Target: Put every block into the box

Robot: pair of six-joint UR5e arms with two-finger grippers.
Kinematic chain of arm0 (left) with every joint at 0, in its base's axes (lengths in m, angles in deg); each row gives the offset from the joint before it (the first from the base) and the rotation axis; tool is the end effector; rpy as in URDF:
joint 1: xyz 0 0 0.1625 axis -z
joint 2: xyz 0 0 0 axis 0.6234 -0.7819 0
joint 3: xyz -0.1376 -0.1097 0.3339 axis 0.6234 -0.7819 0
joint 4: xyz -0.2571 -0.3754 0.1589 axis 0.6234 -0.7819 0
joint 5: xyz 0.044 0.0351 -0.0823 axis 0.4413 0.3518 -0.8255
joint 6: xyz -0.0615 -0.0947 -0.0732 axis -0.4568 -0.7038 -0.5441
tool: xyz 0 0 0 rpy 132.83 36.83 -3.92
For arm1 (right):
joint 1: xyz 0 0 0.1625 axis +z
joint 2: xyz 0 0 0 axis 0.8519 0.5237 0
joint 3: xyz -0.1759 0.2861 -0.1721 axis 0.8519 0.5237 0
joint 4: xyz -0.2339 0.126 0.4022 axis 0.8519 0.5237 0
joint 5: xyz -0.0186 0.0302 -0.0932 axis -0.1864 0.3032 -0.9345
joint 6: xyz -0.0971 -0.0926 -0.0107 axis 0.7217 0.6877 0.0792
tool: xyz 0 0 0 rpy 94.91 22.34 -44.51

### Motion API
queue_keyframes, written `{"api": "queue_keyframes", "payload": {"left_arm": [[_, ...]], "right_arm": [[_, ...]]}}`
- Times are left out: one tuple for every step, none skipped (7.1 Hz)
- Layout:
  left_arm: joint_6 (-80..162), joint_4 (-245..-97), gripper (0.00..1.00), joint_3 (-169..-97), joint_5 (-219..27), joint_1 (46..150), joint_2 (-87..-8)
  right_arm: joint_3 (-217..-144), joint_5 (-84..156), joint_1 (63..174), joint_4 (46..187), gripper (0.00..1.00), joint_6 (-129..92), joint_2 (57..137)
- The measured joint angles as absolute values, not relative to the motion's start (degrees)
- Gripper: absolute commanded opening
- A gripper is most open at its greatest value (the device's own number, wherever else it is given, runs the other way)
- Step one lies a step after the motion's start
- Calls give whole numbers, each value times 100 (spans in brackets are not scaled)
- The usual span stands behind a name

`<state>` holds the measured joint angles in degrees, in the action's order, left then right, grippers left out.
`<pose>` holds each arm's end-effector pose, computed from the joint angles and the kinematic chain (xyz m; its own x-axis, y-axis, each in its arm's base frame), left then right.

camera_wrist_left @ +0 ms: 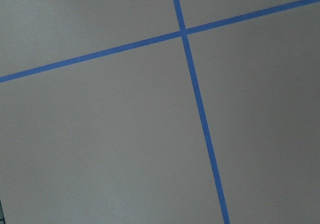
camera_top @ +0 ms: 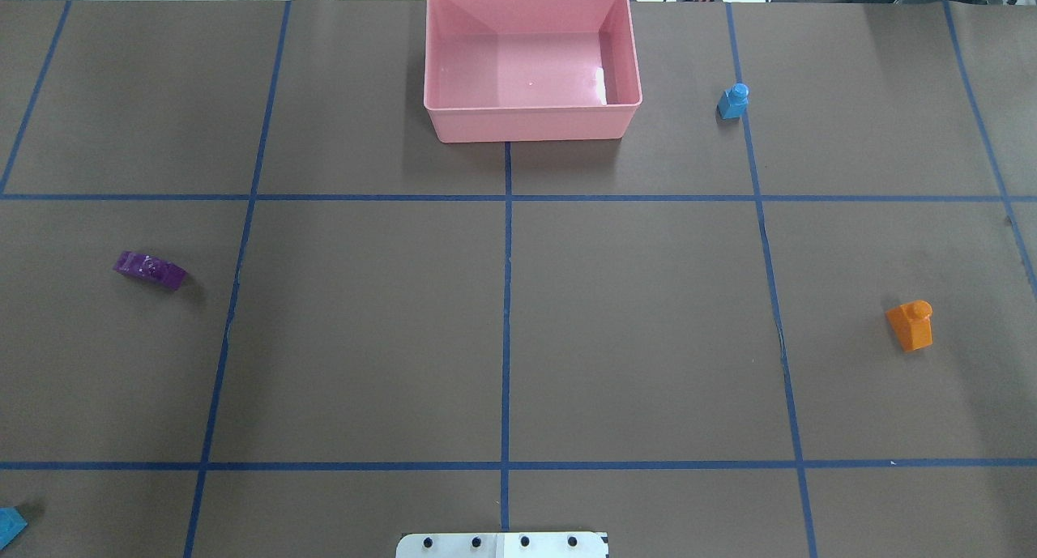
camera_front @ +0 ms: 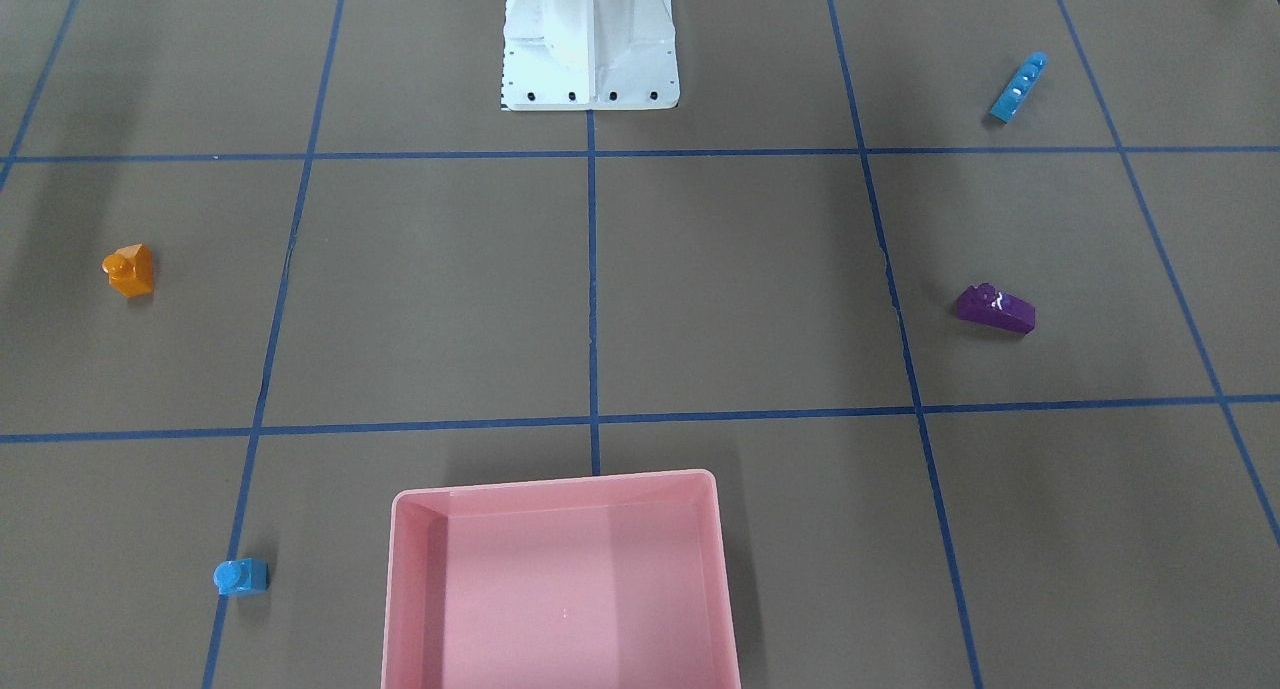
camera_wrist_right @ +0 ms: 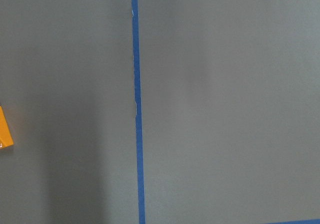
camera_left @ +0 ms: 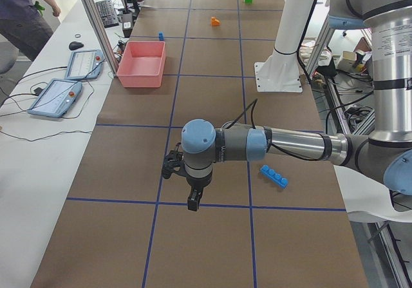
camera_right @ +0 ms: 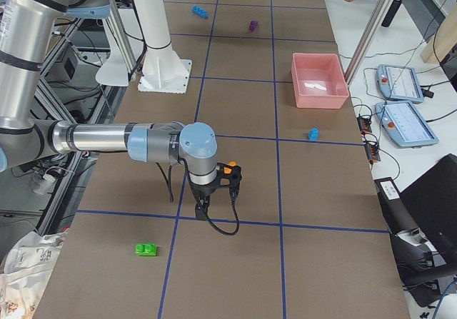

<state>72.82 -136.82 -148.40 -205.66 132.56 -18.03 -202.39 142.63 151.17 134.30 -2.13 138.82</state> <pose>-0.0792 -0.4896 0.5855 0.7390 0.2280 -0.6340 -0.1521 0.9732 0.1726 0.0674 -0.4171 0.5925 0.7668 0.0560 0.6395 -0.0491 0.9984 -0.0285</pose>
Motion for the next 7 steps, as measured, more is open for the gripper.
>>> {"api": "queue_keyframes", "payload": {"left_arm": [[7284, -13731, 100, -14840, -20568, 13213, -1795], [7281, -13815, 100, -14841, -20571, 13144, -1785], [7272, -13881, 100, -14845, -20569, 13106, -1786], [7253, -13947, 100, -14847, -20557, 13092, -1804], [7231, -14031, 100, -14863, -20553, 13090, -1831], [7221, -14181, 100, -14895, -20554, 13091, -1849], [7219, -14422, 100, -14919, -20555, 13092, -1867]], "right_arm": [[-20236, 14267, 15095, 13426, 100, -214, 13881], [-20236, 14283, 15067, 13423, 100, -215, 13870], [-20248, 14309, 15052, 13419, 100, -219, 13848], [-20270, 14315, 15052, 13412, 100, -220, 13832], [-20285, 14304, 15057, 13402, 100, -218, 13821], [-20296, 14310, 15057, 13392, 100, -224, 13785], [-20303, 14388, 15056, 13316, 100, -250, 13643]]}}
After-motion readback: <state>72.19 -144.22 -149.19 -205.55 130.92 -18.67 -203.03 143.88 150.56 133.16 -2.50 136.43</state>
